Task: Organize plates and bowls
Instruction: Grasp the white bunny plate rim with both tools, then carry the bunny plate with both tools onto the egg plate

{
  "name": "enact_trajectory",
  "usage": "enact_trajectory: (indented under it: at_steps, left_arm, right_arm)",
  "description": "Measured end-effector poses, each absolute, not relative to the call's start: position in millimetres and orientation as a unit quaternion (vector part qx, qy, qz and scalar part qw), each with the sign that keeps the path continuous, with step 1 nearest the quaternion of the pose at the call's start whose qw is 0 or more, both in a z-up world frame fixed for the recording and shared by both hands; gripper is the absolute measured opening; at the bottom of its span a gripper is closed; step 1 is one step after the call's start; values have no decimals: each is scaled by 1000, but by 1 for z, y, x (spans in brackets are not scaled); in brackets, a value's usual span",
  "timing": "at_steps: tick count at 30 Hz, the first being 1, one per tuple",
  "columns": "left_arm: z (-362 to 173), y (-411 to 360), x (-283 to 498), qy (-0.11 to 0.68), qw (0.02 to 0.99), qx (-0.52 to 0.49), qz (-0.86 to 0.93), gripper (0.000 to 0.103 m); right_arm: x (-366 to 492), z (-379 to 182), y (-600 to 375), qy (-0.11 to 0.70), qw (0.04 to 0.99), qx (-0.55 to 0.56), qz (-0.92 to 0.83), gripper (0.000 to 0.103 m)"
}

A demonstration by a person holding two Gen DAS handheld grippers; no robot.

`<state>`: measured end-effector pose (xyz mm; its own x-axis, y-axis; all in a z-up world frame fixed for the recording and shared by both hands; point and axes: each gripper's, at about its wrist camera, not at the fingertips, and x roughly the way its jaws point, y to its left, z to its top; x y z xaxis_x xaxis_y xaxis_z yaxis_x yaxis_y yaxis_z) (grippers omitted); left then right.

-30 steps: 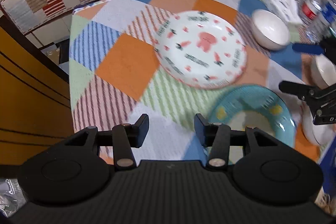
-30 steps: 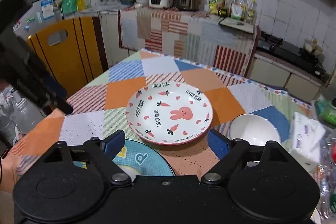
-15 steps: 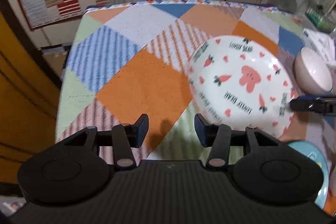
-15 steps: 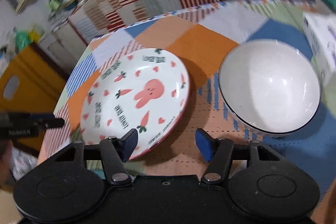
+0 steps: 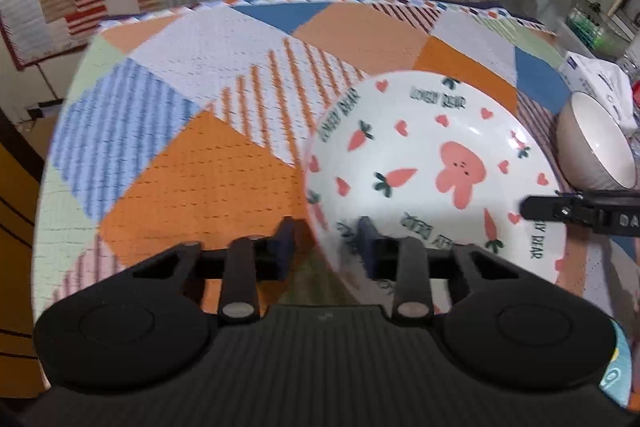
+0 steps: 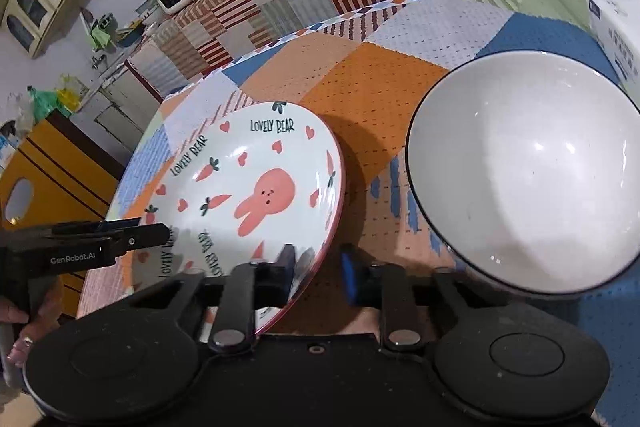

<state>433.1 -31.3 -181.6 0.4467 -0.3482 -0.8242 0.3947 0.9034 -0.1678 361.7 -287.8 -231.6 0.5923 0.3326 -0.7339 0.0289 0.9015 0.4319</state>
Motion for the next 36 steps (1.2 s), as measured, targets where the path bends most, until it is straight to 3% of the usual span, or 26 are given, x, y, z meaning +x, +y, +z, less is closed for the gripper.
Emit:
enact_trajectory:
  at_steps: [2, 15, 28, 36]
  left_arm:
    - [-182, -33, 432, 479, 851, 18, -215, 24]
    - [-147, -25, 409, 508, 827, 73, -232, 24]
    - [-80, -22, 341, 486, 837, 67, -244, 24]
    - [-66, -24, 296, 507, 827, 42, -240, 25]
  right_arm:
    - [364, -234, -288, 438, 869, 212, 89, 16]
    - [351, -223, -280, 437, 868, 200, 122, 19]
    - [295, -161, -278, 405, 885, 171, 153, 20]
    - [245, -128, -277, 388, 899, 125, 158, 20]
